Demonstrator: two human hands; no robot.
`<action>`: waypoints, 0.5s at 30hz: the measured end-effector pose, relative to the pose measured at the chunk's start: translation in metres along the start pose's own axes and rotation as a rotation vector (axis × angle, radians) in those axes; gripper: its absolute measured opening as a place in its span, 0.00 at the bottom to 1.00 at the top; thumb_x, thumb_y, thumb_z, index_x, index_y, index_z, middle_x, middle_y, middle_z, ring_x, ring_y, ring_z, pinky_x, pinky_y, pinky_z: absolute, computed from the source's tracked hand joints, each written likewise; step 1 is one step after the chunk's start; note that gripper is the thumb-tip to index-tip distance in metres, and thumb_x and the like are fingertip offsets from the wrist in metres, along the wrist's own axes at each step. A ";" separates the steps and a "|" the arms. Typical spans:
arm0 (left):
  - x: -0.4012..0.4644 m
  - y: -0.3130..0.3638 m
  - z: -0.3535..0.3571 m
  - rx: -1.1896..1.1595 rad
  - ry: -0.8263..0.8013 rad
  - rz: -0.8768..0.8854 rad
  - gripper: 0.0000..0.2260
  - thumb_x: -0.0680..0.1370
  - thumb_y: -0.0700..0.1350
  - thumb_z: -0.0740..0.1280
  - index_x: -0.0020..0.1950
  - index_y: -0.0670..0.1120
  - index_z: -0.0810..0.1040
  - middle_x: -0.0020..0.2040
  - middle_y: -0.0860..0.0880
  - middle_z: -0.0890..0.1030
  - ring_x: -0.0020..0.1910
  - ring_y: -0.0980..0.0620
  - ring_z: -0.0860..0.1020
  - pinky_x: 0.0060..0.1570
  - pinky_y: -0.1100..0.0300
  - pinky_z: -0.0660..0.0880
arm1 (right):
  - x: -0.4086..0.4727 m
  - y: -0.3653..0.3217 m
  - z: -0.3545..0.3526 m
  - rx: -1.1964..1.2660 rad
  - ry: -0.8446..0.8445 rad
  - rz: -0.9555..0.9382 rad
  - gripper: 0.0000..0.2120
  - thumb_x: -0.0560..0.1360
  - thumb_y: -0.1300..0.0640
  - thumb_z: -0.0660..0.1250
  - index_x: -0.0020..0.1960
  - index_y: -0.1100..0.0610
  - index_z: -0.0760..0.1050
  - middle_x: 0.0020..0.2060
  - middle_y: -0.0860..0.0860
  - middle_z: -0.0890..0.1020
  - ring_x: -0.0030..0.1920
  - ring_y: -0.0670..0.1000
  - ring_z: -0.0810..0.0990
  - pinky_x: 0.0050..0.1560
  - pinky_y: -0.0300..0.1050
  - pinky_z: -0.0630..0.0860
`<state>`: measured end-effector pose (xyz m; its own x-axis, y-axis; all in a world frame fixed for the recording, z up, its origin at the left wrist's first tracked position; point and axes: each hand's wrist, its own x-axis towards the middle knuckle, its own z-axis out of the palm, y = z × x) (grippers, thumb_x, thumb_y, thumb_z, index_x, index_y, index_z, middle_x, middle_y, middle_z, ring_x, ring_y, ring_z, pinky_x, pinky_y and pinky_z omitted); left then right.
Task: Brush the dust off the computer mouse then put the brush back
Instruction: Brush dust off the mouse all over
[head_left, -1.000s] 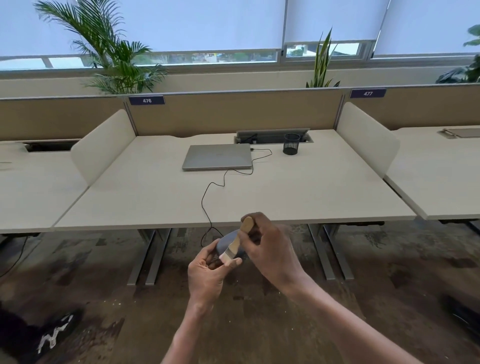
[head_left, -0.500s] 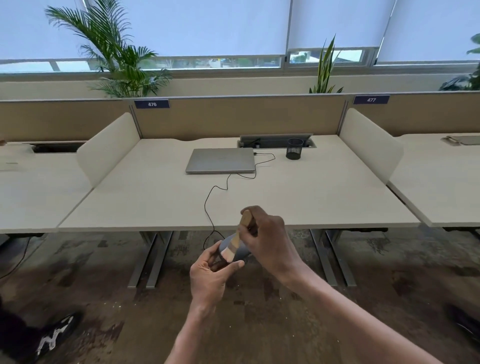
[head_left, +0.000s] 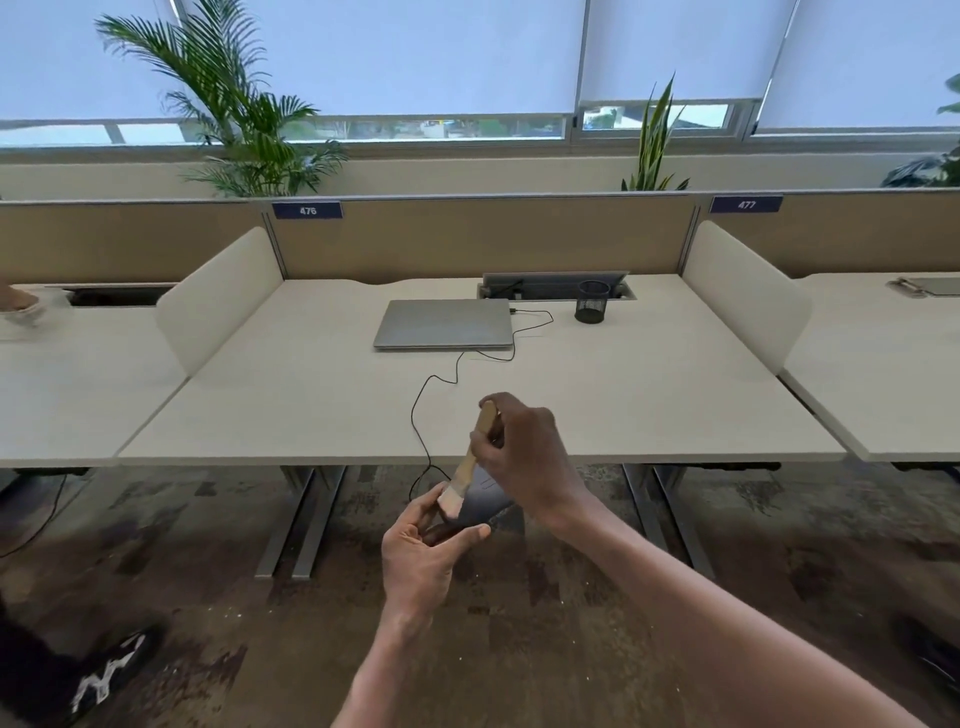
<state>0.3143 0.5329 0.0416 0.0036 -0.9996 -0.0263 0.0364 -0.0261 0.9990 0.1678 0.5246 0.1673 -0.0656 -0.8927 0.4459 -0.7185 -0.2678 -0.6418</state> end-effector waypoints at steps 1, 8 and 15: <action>0.000 0.000 0.000 0.004 0.001 0.006 0.34 0.60 0.41 0.84 0.65 0.46 0.80 0.55 0.48 0.87 0.54 0.52 0.86 0.58 0.51 0.82 | 0.004 0.003 -0.002 -0.022 0.024 0.012 0.07 0.75 0.64 0.70 0.53 0.63 0.78 0.35 0.54 0.83 0.33 0.52 0.82 0.34 0.49 0.80; 0.003 -0.007 0.000 -0.002 -0.013 0.008 0.33 0.62 0.35 0.83 0.65 0.45 0.80 0.56 0.47 0.86 0.55 0.51 0.85 0.55 0.58 0.82 | 0.025 0.009 -0.001 -0.013 0.064 0.023 0.02 0.73 0.65 0.70 0.45 0.62 0.78 0.33 0.54 0.82 0.32 0.54 0.82 0.34 0.53 0.81; 0.005 -0.006 -0.003 0.002 -0.041 0.018 0.31 0.61 0.36 0.83 0.63 0.47 0.80 0.54 0.47 0.87 0.54 0.52 0.86 0.53 0.60 0.82 | 0.035 0.027 0.001 -0.010 0.002 0.133 0.02 0.73 0.66 0.70 0.45 0.63 0.78 0.35 0.56 0.83 0.34 0.55 0.84 0.36 0.53 0.83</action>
<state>0.3170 0.5283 0.0353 -0.0363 -0.9993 -0.0068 0.0346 -0.0081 0.9994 0.1473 0.4852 0.1650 -0.1619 -0.9195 0.3582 -0.7103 -0.1434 -0.6891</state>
